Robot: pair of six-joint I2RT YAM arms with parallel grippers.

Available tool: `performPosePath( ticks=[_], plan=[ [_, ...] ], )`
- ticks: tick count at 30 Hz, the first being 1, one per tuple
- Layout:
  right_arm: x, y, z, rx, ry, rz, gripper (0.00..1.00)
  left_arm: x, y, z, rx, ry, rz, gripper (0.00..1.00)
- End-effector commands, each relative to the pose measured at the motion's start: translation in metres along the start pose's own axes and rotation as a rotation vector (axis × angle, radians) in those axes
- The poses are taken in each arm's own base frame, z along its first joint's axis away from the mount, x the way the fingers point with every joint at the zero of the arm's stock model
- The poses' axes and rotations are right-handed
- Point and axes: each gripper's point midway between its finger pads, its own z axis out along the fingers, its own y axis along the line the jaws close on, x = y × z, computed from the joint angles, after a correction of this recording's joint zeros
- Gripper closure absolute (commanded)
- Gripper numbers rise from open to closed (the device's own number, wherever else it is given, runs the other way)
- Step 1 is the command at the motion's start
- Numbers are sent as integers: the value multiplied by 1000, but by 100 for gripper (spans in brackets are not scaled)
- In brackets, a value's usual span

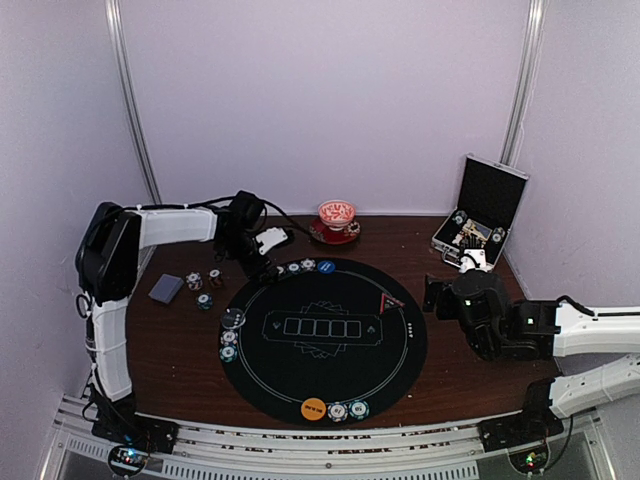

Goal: Distribute texas hold em gaming equipment
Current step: Place the poker chip in the small blind area, then pick up the poker chip from the pile of poker chips.

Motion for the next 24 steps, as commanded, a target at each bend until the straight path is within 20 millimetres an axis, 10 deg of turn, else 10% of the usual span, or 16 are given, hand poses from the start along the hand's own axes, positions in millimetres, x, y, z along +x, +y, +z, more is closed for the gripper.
performPosePath(
  ticks=[1, 14, 24],
  plan=[
    [-9, -1, -3, -4, -14, 18, 0, -9, 12, -48, -72, -63, -23, 4],
    [-9, 0, -3, -12, -13, 23, 0, 74, 85, -69, -61, -42, -289, 3],
    [-8, 1, -2, -10, -11, 17, 0, 95, 87, -49, -4, -14, -319, 8]
  ],
)
